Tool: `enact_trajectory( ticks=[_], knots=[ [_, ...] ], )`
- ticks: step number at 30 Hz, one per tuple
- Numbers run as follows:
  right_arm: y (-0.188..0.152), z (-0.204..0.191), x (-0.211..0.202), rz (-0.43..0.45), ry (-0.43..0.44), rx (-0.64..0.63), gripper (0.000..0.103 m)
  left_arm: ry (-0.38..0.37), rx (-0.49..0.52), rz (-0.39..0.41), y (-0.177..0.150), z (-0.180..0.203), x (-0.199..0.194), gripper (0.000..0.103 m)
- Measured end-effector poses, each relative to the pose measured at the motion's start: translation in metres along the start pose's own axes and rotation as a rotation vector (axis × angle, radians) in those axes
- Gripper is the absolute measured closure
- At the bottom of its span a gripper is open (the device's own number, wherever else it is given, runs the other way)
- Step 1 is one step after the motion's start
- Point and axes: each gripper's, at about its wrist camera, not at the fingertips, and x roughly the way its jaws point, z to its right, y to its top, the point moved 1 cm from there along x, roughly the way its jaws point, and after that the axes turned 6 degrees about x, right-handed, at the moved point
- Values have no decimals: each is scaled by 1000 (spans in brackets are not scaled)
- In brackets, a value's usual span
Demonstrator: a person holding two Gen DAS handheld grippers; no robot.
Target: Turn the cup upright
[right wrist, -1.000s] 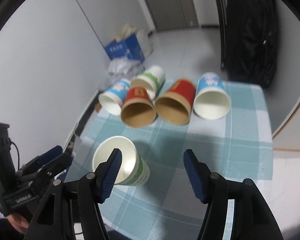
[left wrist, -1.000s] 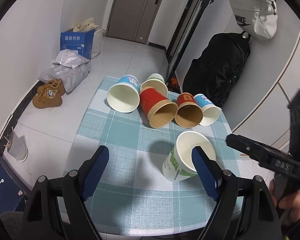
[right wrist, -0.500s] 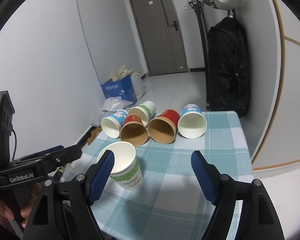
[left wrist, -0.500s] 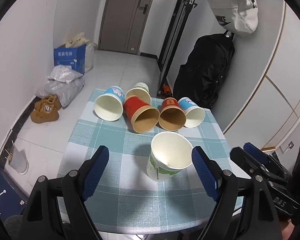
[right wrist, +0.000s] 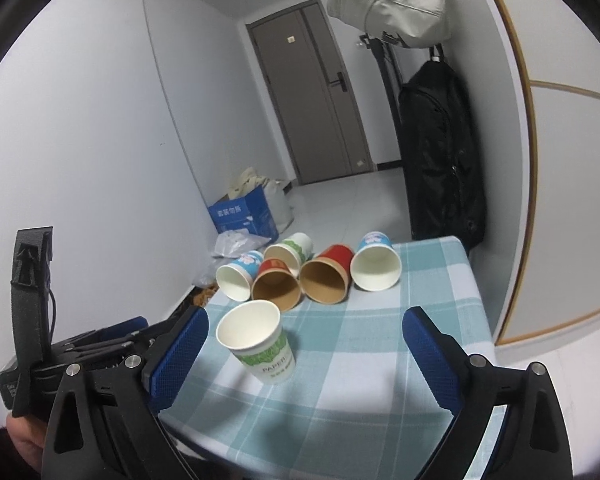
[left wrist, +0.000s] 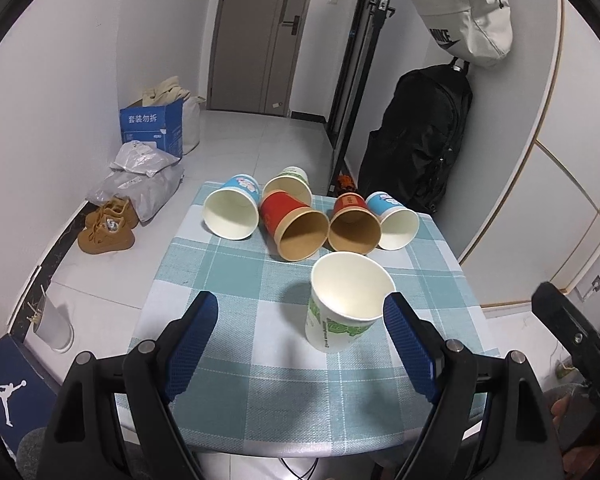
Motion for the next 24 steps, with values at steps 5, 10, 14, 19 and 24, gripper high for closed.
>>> enact_trajectory(
  ticks=[5, 10, 14, 19, 24],
  knots=[
    [-1, 1, -5, 21, -17, 5, 0, 27, 8, 11, -2, 2, -1, 21],
    [-4, -1, -3, 4, -29, -18, 0, 22, 27, 15, -3, 5, -2, 21],
    [-5, 0, -2, -1, -33, -14, 0, 10, 8, 15, -3, 3, -3, 21],
    [-7, 1, 1, -21, -38, -1, 0, 18, 15, 25, -4, 4, -5, 21],
    [-9, -1, -1, -23, -35, -15, 0, 8, 25, 26, -4, 8, -5, 21]
  ],
)
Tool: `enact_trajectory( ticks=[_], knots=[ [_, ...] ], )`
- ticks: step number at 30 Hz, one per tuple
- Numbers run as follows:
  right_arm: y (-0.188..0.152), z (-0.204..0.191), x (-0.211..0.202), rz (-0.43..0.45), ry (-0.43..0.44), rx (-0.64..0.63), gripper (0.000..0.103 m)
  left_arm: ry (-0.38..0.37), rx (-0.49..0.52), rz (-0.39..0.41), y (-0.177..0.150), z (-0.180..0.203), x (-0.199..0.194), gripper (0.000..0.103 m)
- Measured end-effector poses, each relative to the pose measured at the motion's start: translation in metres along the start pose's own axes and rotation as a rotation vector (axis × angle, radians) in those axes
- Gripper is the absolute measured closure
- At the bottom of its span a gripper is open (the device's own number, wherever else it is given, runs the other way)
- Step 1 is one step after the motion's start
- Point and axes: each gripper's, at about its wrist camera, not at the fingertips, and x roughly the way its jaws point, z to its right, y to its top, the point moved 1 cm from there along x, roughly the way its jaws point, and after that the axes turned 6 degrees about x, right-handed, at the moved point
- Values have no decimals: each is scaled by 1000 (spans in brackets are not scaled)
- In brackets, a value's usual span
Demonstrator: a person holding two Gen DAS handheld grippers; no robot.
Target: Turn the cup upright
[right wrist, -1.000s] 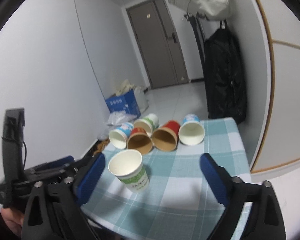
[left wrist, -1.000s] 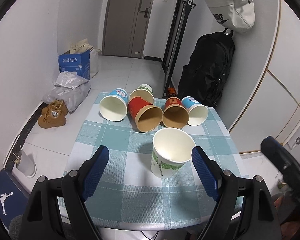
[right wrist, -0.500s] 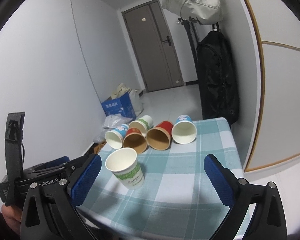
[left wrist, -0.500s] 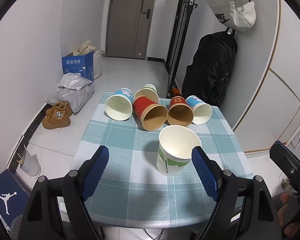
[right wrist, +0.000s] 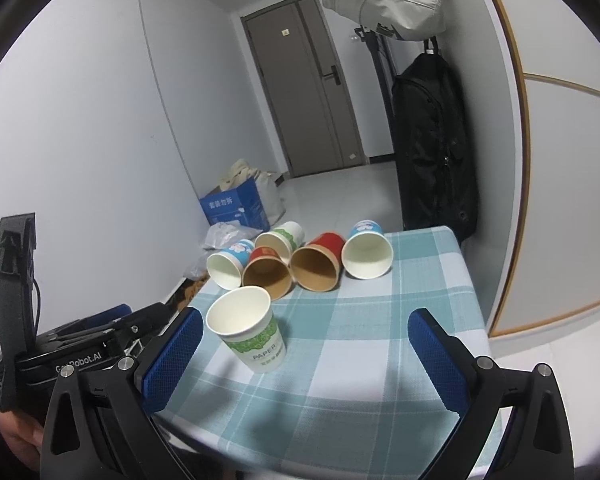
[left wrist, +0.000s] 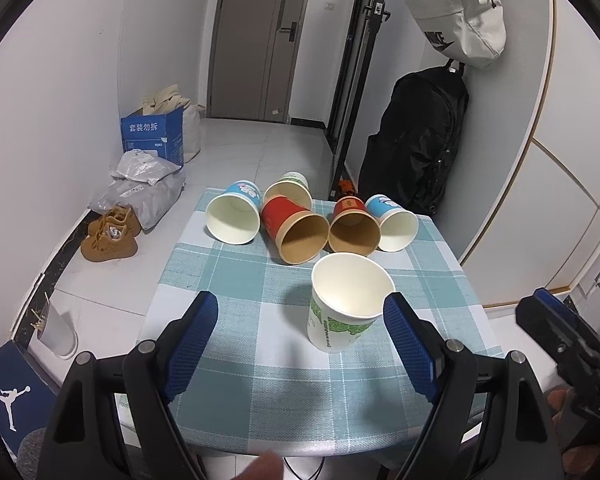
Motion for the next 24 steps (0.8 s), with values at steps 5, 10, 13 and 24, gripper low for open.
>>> enact_trajectory(
  ticks=[5, 10, 13, 24],
  knots=[
    [-1, -2, 1, -4, 1, -13, 0, -6, -1, 17, 2, 0, -2, 21],
    [-1, -1, 1, 0, 0, -9, 0, -11, 1, 20, 3, 0, -3, 21],
    [-1, 0, 3, -5, 0, -4, 0, -13, 10, 32, 3, 2, -5, 21],
    [-1, 0, 6, -18, 1, -3, 0, -37, -5, 70, 6, 0, -10, 21]
  ],
)
